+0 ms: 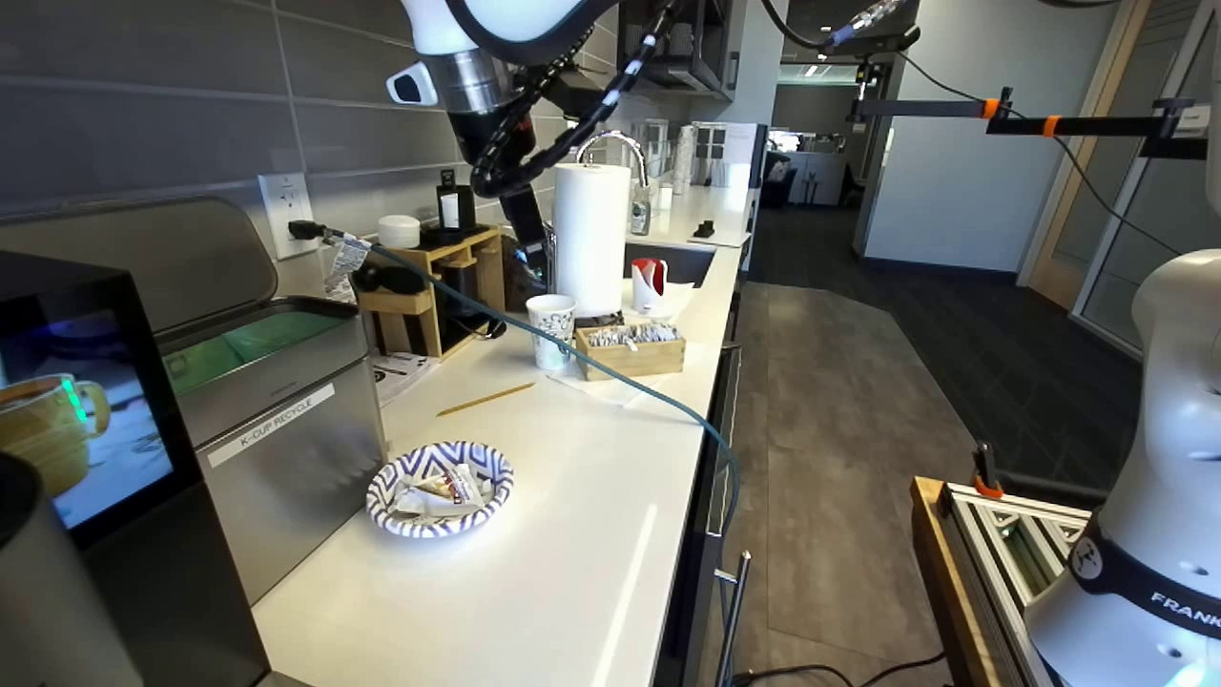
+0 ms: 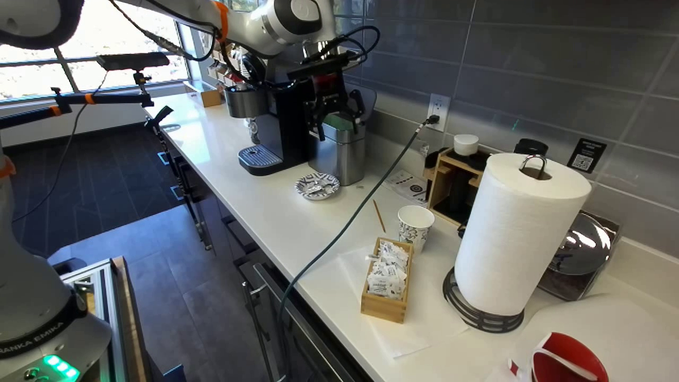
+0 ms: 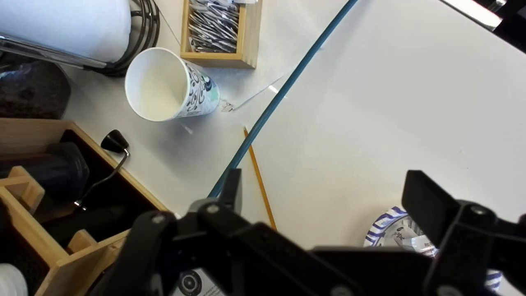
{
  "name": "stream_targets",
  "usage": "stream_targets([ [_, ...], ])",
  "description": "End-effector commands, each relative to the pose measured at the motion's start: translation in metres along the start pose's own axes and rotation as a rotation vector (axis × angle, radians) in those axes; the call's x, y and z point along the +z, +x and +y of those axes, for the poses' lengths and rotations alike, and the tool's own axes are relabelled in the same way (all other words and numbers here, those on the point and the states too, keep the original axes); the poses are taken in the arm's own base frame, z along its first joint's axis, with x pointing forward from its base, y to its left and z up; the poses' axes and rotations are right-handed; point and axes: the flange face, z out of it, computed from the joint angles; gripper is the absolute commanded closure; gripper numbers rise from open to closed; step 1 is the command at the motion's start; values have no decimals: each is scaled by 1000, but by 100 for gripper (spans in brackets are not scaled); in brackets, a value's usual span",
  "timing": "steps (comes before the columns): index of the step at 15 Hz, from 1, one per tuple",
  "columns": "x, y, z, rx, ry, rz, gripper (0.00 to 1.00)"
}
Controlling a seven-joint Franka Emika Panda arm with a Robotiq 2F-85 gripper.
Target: Put the straw on the bowl
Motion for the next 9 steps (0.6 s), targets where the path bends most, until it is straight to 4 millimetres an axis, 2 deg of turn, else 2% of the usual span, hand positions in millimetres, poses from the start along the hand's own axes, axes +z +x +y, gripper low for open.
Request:
stream_targets([
  [1, -2, 1, 1, 1, 1, -1, 0],
  [2, -3, 1, 1, 1, 0, -1, 0],
  [3, 9, 6, 1, -22, -11, -26, 0],
  [9, 105, 28, -2, -122, 68, -187, 0],
])
